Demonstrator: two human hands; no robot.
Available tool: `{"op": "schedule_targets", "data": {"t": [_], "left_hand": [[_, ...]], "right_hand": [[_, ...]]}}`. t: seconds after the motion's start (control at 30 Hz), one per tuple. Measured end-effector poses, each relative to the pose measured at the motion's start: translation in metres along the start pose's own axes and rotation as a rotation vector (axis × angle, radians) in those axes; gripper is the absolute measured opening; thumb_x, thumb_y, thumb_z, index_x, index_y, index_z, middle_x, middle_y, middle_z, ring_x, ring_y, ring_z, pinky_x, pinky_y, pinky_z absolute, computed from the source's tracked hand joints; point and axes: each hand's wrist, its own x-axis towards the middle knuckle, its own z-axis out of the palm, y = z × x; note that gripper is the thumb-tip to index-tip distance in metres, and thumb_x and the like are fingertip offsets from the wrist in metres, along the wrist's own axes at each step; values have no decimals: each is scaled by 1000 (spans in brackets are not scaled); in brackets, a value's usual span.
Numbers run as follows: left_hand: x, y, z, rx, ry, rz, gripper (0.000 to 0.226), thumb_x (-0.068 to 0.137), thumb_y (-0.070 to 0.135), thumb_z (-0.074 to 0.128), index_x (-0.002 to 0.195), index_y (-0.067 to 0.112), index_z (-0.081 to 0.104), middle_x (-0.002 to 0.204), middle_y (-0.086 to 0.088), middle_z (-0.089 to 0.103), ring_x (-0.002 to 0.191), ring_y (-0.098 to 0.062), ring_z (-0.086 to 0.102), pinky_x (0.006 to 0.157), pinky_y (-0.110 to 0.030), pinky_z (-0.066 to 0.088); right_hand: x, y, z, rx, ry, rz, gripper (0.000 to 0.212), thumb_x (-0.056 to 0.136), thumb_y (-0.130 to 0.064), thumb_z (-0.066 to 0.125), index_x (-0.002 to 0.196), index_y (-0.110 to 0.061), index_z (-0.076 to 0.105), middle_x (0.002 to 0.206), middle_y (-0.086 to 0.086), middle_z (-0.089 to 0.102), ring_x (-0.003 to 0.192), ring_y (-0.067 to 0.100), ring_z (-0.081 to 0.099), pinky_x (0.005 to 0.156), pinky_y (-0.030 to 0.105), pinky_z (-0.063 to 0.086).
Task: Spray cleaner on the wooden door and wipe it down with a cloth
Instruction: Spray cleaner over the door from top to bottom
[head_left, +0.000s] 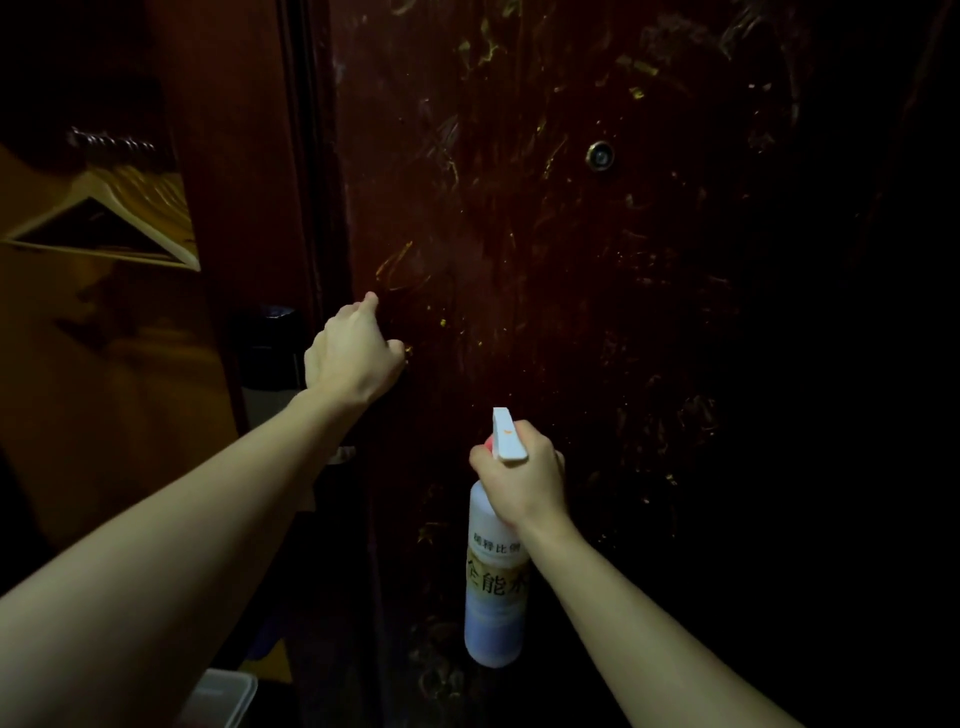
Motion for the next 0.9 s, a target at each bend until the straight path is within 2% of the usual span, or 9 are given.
{"op": "schedule_targets", "data": {"t": [0.13,0.23,0.33,0.5,0.7,0.9], "left_hand": [[-9,-4,10,-1,-16,-26,67,88,30,57,148,16,30,144,-13,41,122,-36,50,93,-45,44],[-19,-8,18,-3,-18,-67,65,87,29,57,145,14,32,143,-14,40,117,-37,52,89,-45,45],[-28,-13,25,8,-29,-81,66,87,28,57,146,13,30,143,-14,39,115,-38,54,87,-45,45],[-35,-21,29,12,-59,-100,66,89,29,57,147,13,29,143,-14,40,117,-36,53,88,-44,45],[-35,-32,28,1,-121,-76,68,87,28,57,148,15,30,145,-10,40,123,-35,49,95,-44,43],[-33,-36,25,-13,-151,-60,69,86,27,59,149,21,31,146,-7,41,127,-32,47,98,-44,42]], "right_hand": [[-3,-4,15,-2,-26,6,9,77,-19,66,77,-17,57,72,-3,59,71,17,57,62,27,45],[-8,-8,25,-35,-49,0,12,78,-21,63,77,-11,57,70,0,57,69,21,57,59,30,45],[-12,-11,32,2,-58,-2,13,79,-20,63,78,-9,57,69,1,57,67,20,54,57,28,40],[-12,-17,42,50,-67,-45,15,77,-22,67,87,-11,62,81,6,64,85,27,59,75,38,50],[-12,-31,49,48,-66,-125,15,78,-21,63,81,-8,56,78,7,60,81,28,57,66,35,49],[-10,-47,52,80,-69,-170,15,76,-23,67,83,-11,61,78,4,64,83,26,59,73,38,51]]}}
